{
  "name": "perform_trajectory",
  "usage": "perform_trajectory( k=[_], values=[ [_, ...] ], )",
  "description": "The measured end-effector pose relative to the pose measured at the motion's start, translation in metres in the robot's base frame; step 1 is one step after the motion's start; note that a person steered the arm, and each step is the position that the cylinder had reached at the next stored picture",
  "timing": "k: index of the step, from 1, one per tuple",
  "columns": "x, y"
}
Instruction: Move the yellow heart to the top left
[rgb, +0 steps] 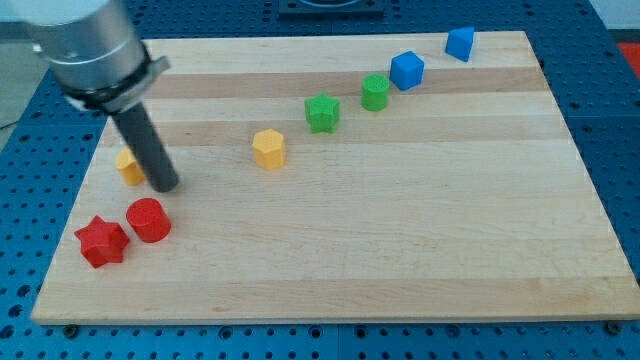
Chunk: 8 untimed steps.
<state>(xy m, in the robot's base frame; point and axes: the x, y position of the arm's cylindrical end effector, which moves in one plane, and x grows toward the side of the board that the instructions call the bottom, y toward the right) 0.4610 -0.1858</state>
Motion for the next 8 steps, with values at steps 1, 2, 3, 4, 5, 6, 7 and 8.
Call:
perform_trajectory(
  k=[1,2,3,4,5,6,7,8],
  values=[
    [-0.027,0.000],
    [-0.044,-0.025],
    [-0.090,-0.060],
    [-0.100,-0.119],
    [-0.095,-0.119],
    [-0.045,-0.119],
    [0.014,-0.118],
    [0.025,-0.089]
  ],
)
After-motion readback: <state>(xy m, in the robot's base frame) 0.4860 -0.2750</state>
